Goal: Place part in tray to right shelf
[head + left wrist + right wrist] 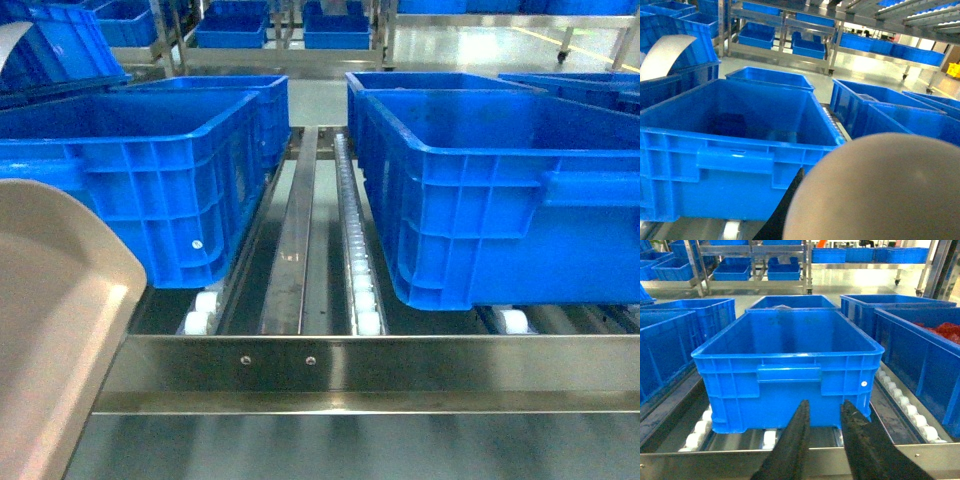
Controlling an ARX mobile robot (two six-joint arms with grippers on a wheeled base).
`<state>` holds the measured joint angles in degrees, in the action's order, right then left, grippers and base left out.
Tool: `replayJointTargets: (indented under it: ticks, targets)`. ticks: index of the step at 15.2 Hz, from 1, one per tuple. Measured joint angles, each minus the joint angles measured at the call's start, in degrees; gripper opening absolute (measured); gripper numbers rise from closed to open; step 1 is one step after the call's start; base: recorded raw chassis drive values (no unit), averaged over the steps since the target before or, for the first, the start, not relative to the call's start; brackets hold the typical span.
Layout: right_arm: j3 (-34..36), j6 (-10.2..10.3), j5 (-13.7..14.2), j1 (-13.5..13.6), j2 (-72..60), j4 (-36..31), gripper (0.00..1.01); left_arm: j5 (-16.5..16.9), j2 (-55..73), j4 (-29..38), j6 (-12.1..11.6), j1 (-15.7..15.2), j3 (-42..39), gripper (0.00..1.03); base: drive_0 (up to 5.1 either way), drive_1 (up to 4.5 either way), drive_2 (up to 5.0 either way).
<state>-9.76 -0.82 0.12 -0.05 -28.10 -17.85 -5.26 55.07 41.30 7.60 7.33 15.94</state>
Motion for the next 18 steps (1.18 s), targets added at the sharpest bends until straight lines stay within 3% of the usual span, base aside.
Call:
replayJointTargets:
  ticks: [1, 2, 3, 4, 5, 11, 12, 13, 15, 16, 18]
  targets:
    - [1.01, 0.15, -0.04, 0.04, 1.60, -0.02, 0.10, 0.76, -2.47, -0.02, -0.79, -0.90, -1.86, 0.12, 0.0, 0.00, 0.0]
    - [2.08, 0.26, -0.09, 0.04, 2.99, 0.26, 0.02, 1.36, -4.68, -0.22, -1.46, -1.64, -3.67, 0.12, 0.0, 0.00, 0.0]
    - [3.34, 0.37, -0.09, 0.02, 4.59, 1.07, 0.02, 1.97, -7.26, -1.01, -2.08, -2.23, -5.35, 0.12, 0.0, 0.00, 0.0]
    - [4.17, 0.37, -0.09, 0.04, 5.88, 1.60, 0.02, 5.42, -9.64, -1.97, -2.58, -5.07, -6.75, 0.12, 0.0, 0.00, 0.0]
    - [4.90, 0.39, -0.09, 0.04, 7.34, 2.01, 0.02, 6.40, -11.82, -2.86, -2.43, -7.02, -7.82, 0.12, 0.0, 0.00, 0.0]
    - [7.67, 0.39, -0.11, 0.04, 14.51, 6.38, 0.02, 6.36, -25.05, -11.32, -4.57, -7.02, -12.31, 0.12, 0.0, 0.00, 0.0]
    - [9.03, 0.39, -0.11, 0.04, 15.85, 5.97, 0.02, 5.84, -25.20, -10.27, -5.70, -7.13, -14.32, 0.12, 0.0, 0.00, 0.0]
    - [9.03, 0.42, -0.04, 0.04, 16.59, 6.38, 0.02, 5.03, -25.73, -15.23, -6.27, -7.32, -15.17, 0.12, 0.0, 0.00, 0.0]
    - [9.03, 0.42, -0.13, 0.04, 18.40, 8.44, 0.02, 5.22, -30.95, -16.68, -6.58, -7.34, -15.17, 0.12, 0.0, 0.00, 0.0]
    - [8.98, 0.42, -0.24, 0.04, 24.20, 17.11, 0.02, 5.20, -33.14, -18.86, -6.58, -7.34, -15.17, 0.12, 0.0, 0.00, 0.0]
    - [8.92, 0.46, -0.17, 0.04, 27.98, 17.05, 0.02, 5.27, -34.53, -21.64, -6.56, -7.32, -15.17, 0.12, 0.0, 0.00, 0.0]
